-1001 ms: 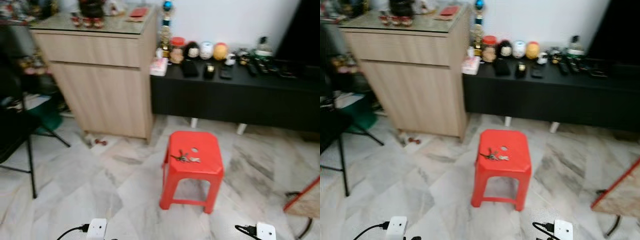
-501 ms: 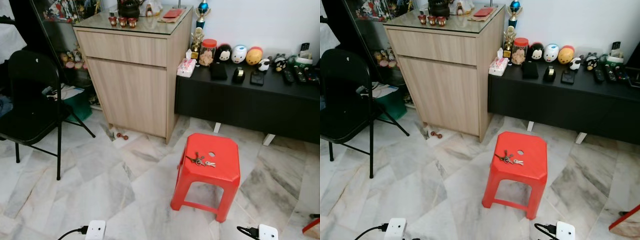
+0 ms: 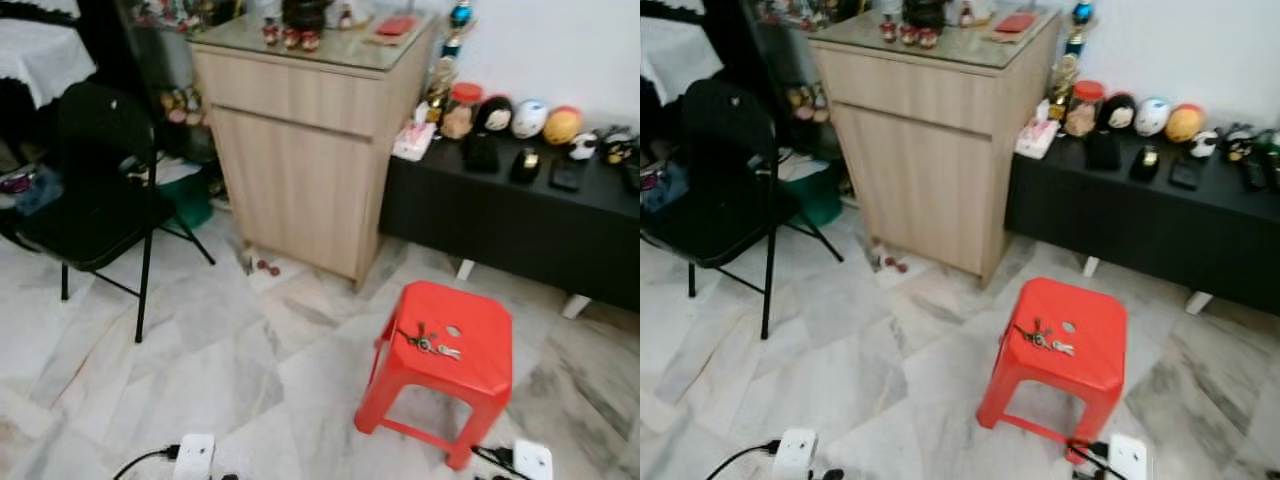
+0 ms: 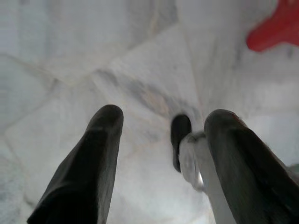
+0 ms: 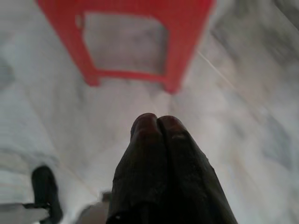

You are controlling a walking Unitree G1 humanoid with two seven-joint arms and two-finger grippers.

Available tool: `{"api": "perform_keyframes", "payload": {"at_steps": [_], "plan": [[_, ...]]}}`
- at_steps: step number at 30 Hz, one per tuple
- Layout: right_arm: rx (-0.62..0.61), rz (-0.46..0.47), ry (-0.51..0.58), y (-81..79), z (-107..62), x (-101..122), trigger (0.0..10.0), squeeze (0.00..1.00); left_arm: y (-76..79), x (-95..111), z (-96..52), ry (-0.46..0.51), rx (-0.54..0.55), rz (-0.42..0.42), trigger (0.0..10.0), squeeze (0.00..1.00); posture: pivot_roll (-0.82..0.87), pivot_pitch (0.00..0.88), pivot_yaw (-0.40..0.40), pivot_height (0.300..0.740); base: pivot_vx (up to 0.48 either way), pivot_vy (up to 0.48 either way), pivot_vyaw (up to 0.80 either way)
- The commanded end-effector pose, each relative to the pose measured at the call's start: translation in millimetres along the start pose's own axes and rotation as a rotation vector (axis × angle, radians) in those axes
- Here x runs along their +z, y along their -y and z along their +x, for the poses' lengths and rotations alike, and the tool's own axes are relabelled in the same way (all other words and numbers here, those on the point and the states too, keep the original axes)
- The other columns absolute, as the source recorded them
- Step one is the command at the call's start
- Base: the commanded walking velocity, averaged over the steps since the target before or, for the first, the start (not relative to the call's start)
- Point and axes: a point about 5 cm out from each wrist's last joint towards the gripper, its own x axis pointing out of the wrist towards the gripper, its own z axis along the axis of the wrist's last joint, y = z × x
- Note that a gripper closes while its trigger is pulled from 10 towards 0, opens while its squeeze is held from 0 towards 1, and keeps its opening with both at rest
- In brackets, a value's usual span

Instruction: Hang keys on a hook

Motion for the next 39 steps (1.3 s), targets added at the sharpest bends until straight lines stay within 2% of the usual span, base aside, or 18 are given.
{"api": "perform_keyframes", "payload": {"at_steps": [1,21,28,31,39], "plan": [[-0.034,0.025,-0.024,9.9,-2.9,-8.7,10.0,0.00,4.6,-3.4,0.0,-0.013,-0.007,-0.012,10.0,0.00,0.04,0.005,-0.010,0.740,0.330,0.000,0.00],[-0.043,0.024,-0.036,10.5,-3.1,-10.5,10.0,0.00,6.5,-0.8,0.7,-0.004,-0.015,-0.002,10.0,0.00,0.03,0.000,-0.009,0.740,0.331,0.000,0.00],[-0.044,0.028,-0.033,11.1,-3.4,-11.1,10.0,0.00,7.5,-1.2,0.6,-0.004,-0.018,0.002,10.0,0.00,0.03,0.000,-0.009,0.740,0.302,0.000,-0.79],[-0.045,0.027,-0.030,11.5,-3.6,-11.3,10.0,0.00,7.7,-1.6,0.6,-0.007,-0.018,0.011,10.0,0.00,0.03,0.000,-0.008,0.740,0.000,0.000,-0.68],[-0.056,0.021,-0.022,12.6,-3.7,-10.4,10.0,0.00,8.2,-0.9,0.8,-0.004,-0.018,0.010,10.0,0.00,0.04,0.000,-0.013,0.740,0.000,0.000,0.00]]}}
